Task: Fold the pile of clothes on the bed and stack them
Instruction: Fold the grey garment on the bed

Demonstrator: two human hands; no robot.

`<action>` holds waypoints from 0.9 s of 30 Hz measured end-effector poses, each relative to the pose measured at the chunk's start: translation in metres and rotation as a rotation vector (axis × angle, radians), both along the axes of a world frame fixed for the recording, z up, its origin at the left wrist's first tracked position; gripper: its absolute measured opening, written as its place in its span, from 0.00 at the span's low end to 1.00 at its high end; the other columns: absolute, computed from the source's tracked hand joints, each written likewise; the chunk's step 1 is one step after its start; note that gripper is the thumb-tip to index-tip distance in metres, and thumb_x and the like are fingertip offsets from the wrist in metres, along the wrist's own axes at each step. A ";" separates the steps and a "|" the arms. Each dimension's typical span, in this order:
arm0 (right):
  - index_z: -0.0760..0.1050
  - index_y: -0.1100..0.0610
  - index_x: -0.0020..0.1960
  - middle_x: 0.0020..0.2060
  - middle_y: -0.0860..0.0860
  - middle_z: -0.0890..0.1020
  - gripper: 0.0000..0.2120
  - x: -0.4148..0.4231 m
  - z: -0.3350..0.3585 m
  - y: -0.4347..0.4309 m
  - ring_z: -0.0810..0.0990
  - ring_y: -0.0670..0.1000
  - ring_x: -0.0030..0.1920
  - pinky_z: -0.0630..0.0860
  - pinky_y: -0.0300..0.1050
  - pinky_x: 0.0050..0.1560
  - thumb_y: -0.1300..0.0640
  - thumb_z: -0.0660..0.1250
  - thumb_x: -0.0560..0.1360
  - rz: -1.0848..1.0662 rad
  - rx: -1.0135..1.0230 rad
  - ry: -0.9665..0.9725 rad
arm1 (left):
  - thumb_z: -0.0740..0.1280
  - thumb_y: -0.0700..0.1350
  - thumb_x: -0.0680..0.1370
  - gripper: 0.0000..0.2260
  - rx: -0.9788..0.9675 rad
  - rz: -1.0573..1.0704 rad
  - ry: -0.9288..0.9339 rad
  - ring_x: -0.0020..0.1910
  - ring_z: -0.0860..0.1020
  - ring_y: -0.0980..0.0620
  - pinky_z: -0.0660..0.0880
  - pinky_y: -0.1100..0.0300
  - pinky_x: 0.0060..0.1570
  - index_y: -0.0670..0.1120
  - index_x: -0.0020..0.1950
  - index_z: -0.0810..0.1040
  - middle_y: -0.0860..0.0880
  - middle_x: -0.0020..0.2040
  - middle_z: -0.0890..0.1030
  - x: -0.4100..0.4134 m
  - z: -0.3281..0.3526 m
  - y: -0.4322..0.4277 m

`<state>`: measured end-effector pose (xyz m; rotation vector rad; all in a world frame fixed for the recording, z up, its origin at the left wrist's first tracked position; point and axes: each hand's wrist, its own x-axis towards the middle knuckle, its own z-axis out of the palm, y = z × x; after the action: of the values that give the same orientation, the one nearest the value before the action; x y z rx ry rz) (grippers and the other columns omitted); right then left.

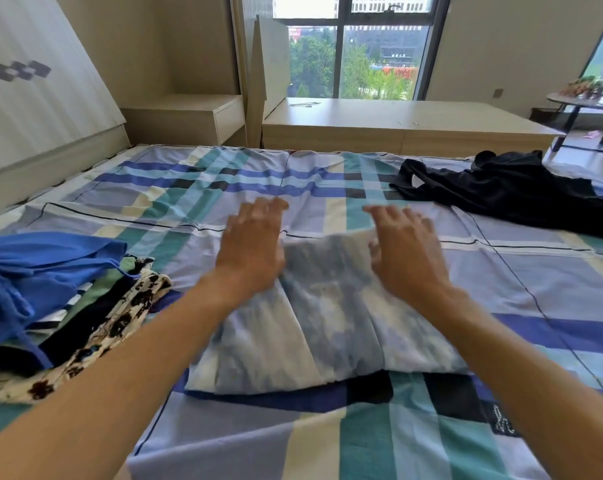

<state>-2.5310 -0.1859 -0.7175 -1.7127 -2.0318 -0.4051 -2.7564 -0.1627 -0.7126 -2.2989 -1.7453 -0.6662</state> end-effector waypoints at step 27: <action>0.44 0.54 0.81 0.74 0.64 0.65 0.57 0.094 -0.105 -0.004 0.66 0.64 0.73 0.69 0.60 0.69 0.32 0.73 0.67 -0.447 -0.764 0.339 | 0.48 0.62 0.74 0.36 -0.496 -0.357 0.168 0.80 0.37 0.54 0.39 0.49 0.79 0.55 0.82 0.47 0.53 0.82 0.42 -0.015 -0.094 -0.008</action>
<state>-2.4372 -0.1895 -0.8223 -2.4742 -1.6314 0.5850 -2.7712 -0.1706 -0.8067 -2.9367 -1.5697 -0.0717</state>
